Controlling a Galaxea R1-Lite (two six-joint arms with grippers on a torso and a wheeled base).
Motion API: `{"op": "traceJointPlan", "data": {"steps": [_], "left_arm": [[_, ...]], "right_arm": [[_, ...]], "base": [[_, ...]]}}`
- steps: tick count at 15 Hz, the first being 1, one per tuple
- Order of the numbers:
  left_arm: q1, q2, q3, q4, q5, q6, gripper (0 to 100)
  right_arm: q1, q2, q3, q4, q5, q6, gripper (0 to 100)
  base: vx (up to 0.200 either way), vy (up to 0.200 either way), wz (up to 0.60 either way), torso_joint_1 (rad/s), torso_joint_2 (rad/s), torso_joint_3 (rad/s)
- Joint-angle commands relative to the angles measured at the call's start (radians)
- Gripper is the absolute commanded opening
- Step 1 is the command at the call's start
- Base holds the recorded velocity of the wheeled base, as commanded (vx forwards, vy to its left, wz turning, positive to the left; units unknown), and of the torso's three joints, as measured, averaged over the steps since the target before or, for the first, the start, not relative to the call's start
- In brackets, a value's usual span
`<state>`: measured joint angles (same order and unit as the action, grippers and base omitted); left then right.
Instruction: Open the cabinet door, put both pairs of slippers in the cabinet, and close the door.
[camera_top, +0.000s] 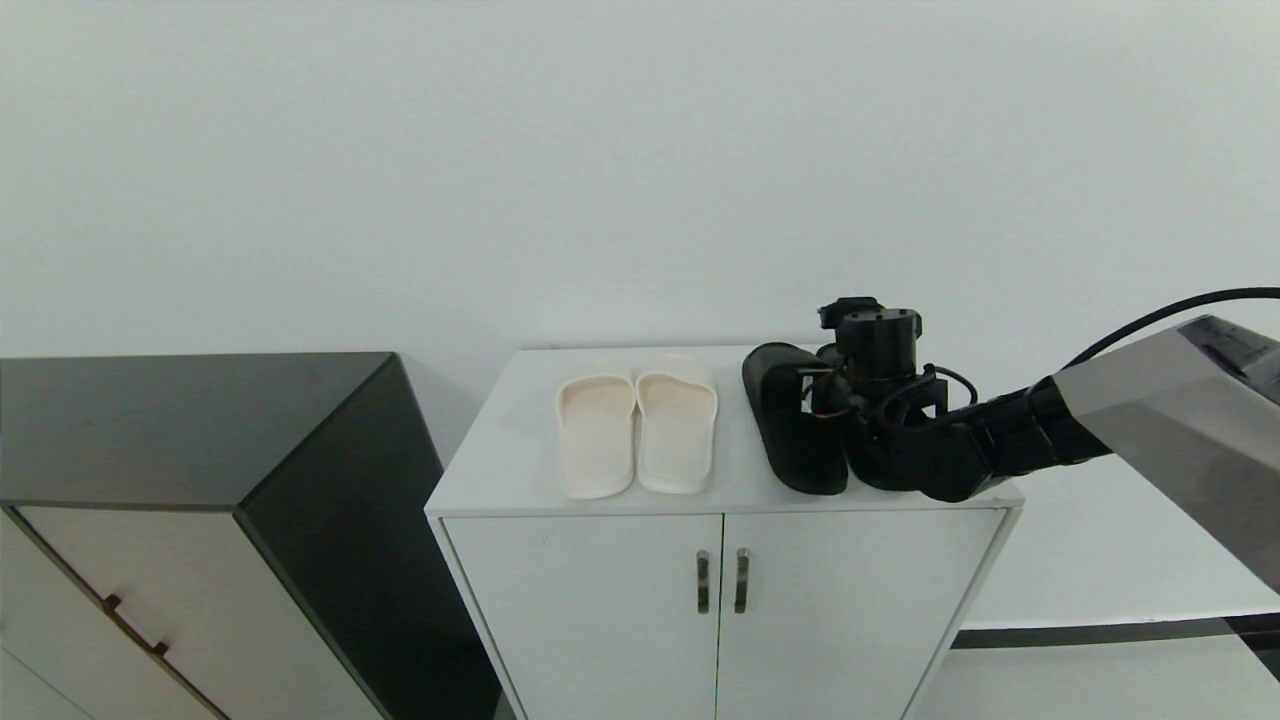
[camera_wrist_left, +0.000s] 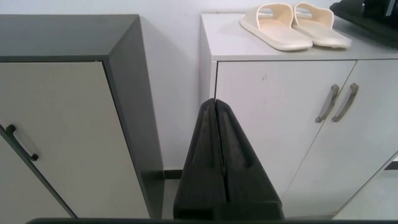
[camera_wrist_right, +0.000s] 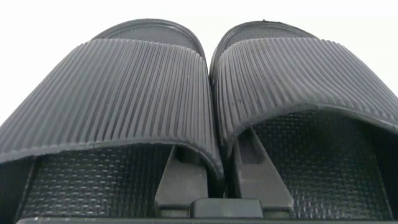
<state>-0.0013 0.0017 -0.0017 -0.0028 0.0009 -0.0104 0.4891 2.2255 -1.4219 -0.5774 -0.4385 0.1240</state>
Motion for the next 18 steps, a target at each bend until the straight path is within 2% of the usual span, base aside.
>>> {"op": "traceJointPlan", "data": {"steps": [1,5,11,16,18], "left_arm": [[0.000,0.001,0.000,0.000,0.001,0.000,0],[0.000,0.000,0.000,0.000,0.001,-0.003,0],[0.000,0.000,0.000,0.000,-0.001,0.000,0],[0.000,0.000,0.000,0.000,-0.001,0.000,0],[0.000,0.000,0.000,0.000,0.001,0.000,0]], "right_arm": [[0.048,-0.142,0.124,-0.002,0.006,0.000,0],[0.147,-0.356,0.380,-0.004,0.075,0.005,0],[0.258,-0.644,0.670,-0.001,0.210,0.011,0],[0.301,-0.675,0.744,-0.004,0.211,0.011,0],[0.316,-0.675,0.750,-0.005,0.210,0.011,0]], "base": [[0.000,0.000,0.00,0.000,0.00,0.000],[0.000,0.000,0.00,0.000,0.00,0.000],[0.000,0.000,0.00,0.000,0.00,0.000],[0.000,0.000,0.00,0.000,0.00,0.000],[-0.200,0.000,0.00,0.005,0.00,0.002]]}}
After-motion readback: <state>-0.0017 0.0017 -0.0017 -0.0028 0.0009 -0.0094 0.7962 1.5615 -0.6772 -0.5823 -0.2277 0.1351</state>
